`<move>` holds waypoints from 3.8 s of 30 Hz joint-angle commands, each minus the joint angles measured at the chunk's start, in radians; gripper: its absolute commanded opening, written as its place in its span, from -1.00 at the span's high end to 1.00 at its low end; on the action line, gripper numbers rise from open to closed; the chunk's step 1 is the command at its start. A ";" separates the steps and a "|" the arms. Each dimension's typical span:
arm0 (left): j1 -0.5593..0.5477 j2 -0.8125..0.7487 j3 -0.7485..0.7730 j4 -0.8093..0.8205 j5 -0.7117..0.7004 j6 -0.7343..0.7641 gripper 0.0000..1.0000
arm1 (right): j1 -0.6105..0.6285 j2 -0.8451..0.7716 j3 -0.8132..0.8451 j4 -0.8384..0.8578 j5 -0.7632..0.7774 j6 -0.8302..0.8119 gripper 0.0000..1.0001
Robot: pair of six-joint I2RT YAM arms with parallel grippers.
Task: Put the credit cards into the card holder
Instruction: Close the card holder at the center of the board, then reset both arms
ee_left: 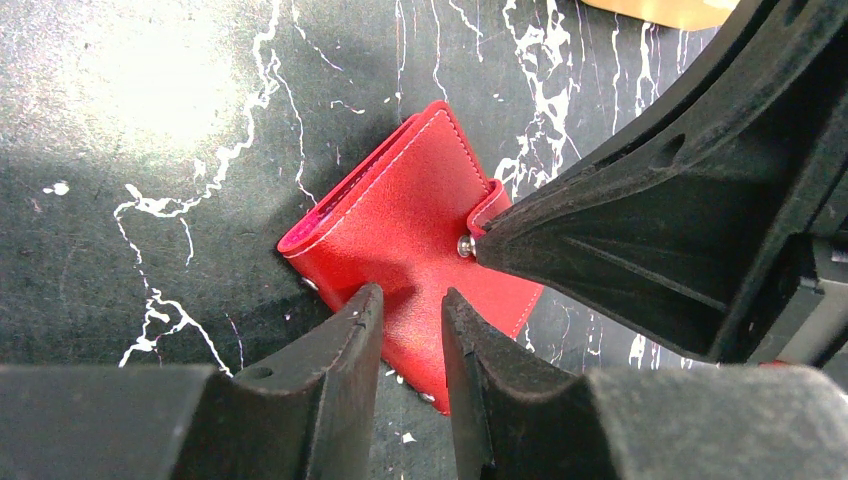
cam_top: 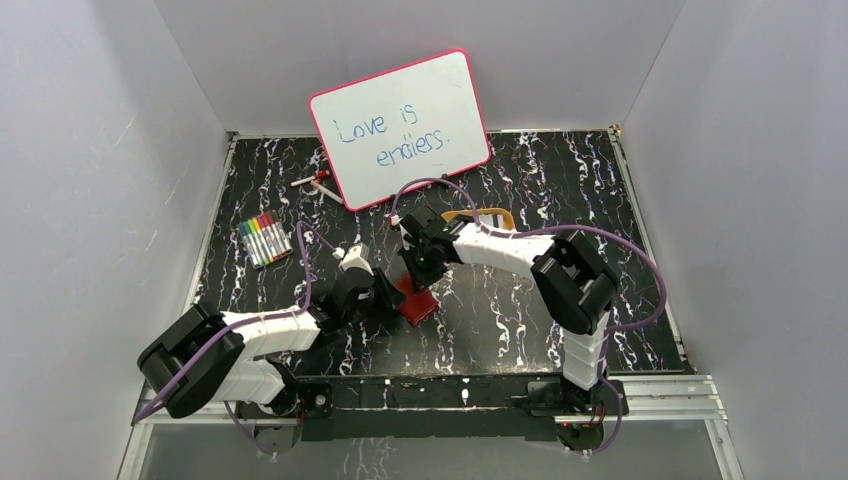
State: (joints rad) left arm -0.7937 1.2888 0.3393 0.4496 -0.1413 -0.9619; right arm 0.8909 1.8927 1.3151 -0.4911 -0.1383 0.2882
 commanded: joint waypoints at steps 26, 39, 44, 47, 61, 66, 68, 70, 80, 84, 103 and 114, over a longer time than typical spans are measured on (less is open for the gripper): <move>0.006 0.015 -0.015 -0.012 -0.015 0.003 0.46 | 0.009 0.090 0.015 -0.029 -0.026 -0.005 1.00; 0.007 0.015 -0.020 -0.005 -0.015 -0.001 0.46 | 0.032 0.128 0.022 -0.055 -0.009 0.000 1.00; 0.007 0.014 -0.022 -0.005 -0.015 -0.003 0.46 | 0.045 0.145 0.031 -0.066 0.001 0.003 1.00; 0.007 0.014 -0.023 -0.004 -0.015 -0.001 0.48 | 0.053 0.152 0.033 -0.073 0.014 0.008 1.00; 0.007 0.017 -0.025 0.004 -0.012 -0.003 0.53 | 0.093 0.186 0.024 -0.061 0.009 0.041 1.00; 0.007 0.015 -0.025 0.005 -0.012 -0.002 0.56 | 0.109 0.206 0.027 -0.049 -0.012 0.056 1.00; 0.007 0.015 -0.027 0.007 -0.012 -0.004 0.57 | 0.111 0.213 0.028 -0.043 -0.020 0.061 1.00; 0.007 0.015 -0.028 0.008 -0.012 -0.003 0.58 | 0.114 0.219 0.030 -0.043 -0.023 0.063 1.00; 0.007 0.002 -0.034 0.000 -0.016 0.000 0.59 | 0.105 0.156 0.024 -0.022 -0.002 0.064 1.00; 0.007 -0.007 -0.037 -0.007 -0.020 0.000 0.59 | 0.101 0.082 0.016 0.012 -0.007 0.075 0.44; 0.007 -0.121 -0.006 -0.115 -0.056 0.034 0.35 | 0.030 -0.298 -0.078 0.111 0.013 0.089 -0.19; 0.004 -0.448 0.146 -0.440 -0.181 0.105 -0.27 | 0.031 -0.981 -0.625 0.630 0.547 0.137 -0.91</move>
State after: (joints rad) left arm -0.7879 0.9634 0.4095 0.1474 -0.2089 -0.8917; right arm 0.9222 1.0782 0.7815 -0.0921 0.1062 0.3828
